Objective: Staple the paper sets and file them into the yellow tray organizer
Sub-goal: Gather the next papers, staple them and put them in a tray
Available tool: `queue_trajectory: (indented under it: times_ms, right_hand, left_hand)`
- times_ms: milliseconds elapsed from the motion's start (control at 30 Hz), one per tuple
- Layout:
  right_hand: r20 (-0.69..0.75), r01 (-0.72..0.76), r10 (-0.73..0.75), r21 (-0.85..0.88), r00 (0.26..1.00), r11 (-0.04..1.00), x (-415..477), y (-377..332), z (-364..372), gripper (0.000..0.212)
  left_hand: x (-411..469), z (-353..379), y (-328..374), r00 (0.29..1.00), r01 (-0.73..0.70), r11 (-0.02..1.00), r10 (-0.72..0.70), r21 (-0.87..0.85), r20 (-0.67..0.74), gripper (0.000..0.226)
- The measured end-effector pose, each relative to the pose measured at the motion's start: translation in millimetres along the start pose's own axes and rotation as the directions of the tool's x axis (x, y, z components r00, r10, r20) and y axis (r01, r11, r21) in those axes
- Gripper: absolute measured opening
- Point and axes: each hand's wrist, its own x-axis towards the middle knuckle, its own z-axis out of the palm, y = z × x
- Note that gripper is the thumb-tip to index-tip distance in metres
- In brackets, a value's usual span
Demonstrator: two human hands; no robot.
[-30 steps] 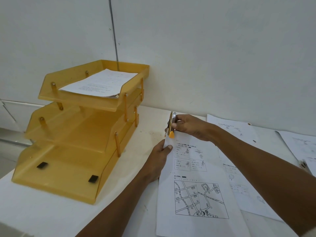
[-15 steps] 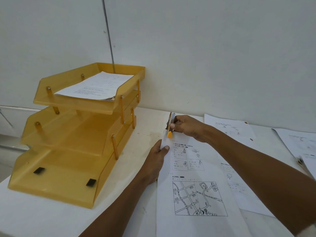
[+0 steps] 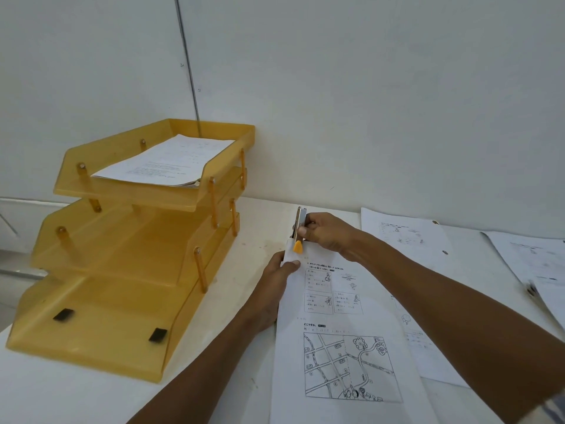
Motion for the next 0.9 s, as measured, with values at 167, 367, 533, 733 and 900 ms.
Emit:
queue_trajectory:
  times_ms: [167, 367, 533, 733, 900]
  right_hand:
    - [0.008, -0.008, 0.007, 0.005, 1.0, 1.0, -2, 0, 2, 0.01]
    - [0.007, -0.044, 0.044, -0.015, 0.999, 0.999, -2, -1, 7, 0.011]
    - [-0.009, -0.074, 0.074, -0.027, 0.997, 0.997, 4, 1, 10, 0.021]
    - [-0.009, -0.087, 0.086, -0.038, 0.996, 0.995, 7, 1, 12, 0.021]
    - [0.003, -0.078, 0.078, -0.038, 0.997, 0.996, 4, -3, 12, 0.018]
  left_hand:
    - [10, 0, 14, 0.994, -0.106, 0.984, 0.108, 0.141, -0.002, 0.045]
    - [10, 3, 2, 0.986, -0.16, 0.973, 0.165, 0.165, -0.014, 0.035]
    - [11, 1, -4, 0.982, -0.179, 0.976, 0.185, 0.122, -0.042, 0.031]
    - [14, 2, -8, 0.976, -0.188, 0.971, 0.201, 0.149, -0.078, 0.028]
    - [15, 1, -10, 0.976, -0.191, 0.968, 0.205, 0.165, -0.07, 0.029]
